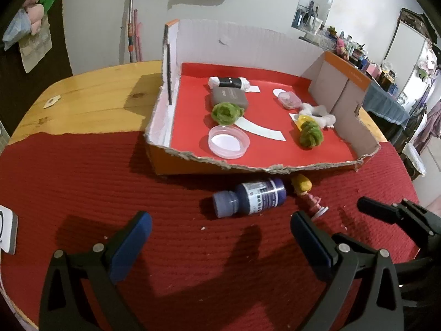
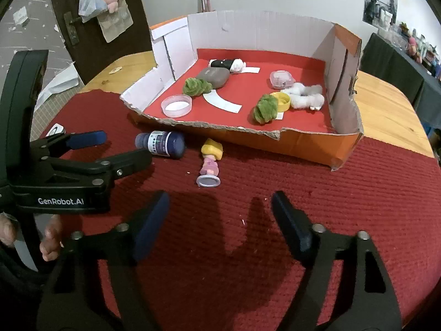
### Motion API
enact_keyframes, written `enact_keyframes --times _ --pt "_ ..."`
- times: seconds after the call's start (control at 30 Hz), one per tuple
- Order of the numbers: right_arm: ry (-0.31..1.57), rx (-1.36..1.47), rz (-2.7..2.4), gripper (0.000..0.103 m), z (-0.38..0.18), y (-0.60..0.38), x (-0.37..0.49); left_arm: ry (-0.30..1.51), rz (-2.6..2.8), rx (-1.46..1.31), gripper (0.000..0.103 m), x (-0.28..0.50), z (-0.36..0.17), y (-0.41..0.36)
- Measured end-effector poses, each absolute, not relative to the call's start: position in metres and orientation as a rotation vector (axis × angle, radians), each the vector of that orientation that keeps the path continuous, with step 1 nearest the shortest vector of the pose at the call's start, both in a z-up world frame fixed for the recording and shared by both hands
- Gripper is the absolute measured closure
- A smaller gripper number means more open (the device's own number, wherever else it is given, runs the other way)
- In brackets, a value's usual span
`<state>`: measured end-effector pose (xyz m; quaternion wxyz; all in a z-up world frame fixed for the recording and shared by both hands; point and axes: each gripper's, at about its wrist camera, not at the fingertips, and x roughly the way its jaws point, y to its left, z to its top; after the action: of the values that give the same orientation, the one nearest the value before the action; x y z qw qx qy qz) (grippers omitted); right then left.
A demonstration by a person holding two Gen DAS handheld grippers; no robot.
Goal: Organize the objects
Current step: 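Grasp the blue bottle with the left tool while the right tool grasps the pink figurine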
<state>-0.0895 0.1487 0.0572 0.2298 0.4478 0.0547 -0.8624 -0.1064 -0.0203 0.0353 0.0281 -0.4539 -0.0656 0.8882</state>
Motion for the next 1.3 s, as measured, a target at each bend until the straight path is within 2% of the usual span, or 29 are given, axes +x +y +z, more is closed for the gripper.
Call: enact_keyframes --times 0.13,0.43,0.77,1.0,1.07,1.17,1.23,1.3 --pt "0.149 1.240 -2.372 0.045 0.052 0.148 -0.094 -0.205 2.736 -1.402 0.002 -0.113 0.034 -0.016" --pt "0.160 1.241 -2.355 0.055 0.044 0.141 -0.103 -0.249 2.719 -1.439 0.007 -0.128 0.026 -0.011" --pt "0.183 1.225 -2.357 0.060 0.040 0.132 -0.110 -0.258 2.734 -1.448 0.011 -0.134 0.022 -0.010" --pt "0.234 1.204 -2.363 0.073 0.038 0.124 -0.112 -0.224 2.761 -1.433 0.017 -0.126 0.021 -0.008" --pt "0.260 1.201 -2.368 0.077 0.038 0.123 -0.111 -0.209 2.765 -1.429 0.020 -0.125 0.020 -0.007" --pt "0.253 1.207 -2.365 0.083 0.038 0.125 -0.110 -0.196 2.763 -1.421 0.032 -0.122 0.022 -0.006" --pt "0.242 1.210 -2.365 0.083 0.039 0.127 -0.109 -0.199 2.756 -1.415 0.039 -0.121 0.022 -0.007" --pt "0.232 1.209 -2.369 0.083 0.040 0.129 -0.108 -0.203 2.748 -1.412 0.039 -0.119 0.023 -0.007"
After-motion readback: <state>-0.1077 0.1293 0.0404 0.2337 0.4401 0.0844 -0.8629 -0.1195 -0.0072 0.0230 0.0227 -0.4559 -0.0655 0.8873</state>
